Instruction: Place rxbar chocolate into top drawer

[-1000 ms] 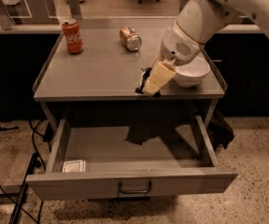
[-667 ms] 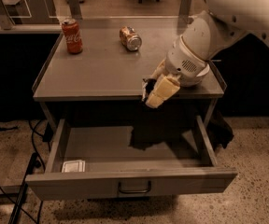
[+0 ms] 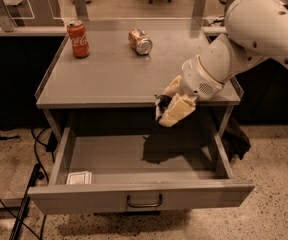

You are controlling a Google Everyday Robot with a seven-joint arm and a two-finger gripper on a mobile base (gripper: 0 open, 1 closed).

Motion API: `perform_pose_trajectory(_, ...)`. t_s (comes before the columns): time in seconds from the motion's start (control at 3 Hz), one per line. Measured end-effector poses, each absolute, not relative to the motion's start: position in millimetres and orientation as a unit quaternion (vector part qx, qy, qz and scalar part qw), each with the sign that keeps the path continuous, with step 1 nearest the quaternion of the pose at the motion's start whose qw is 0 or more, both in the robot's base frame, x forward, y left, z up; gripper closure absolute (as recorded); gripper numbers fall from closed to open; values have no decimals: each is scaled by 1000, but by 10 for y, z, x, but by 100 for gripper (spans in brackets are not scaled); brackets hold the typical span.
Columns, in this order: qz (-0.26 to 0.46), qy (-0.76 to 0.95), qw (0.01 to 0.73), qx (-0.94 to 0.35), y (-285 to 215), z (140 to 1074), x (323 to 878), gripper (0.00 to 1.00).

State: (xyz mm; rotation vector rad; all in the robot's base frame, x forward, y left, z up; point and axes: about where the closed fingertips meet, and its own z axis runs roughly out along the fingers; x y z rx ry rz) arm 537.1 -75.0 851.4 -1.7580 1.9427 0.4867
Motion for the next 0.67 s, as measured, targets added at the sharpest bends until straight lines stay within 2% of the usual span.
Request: perform_pose_trajectory(0.67, 151, 692, 206, -676, -718, 8060, 5268, 100)
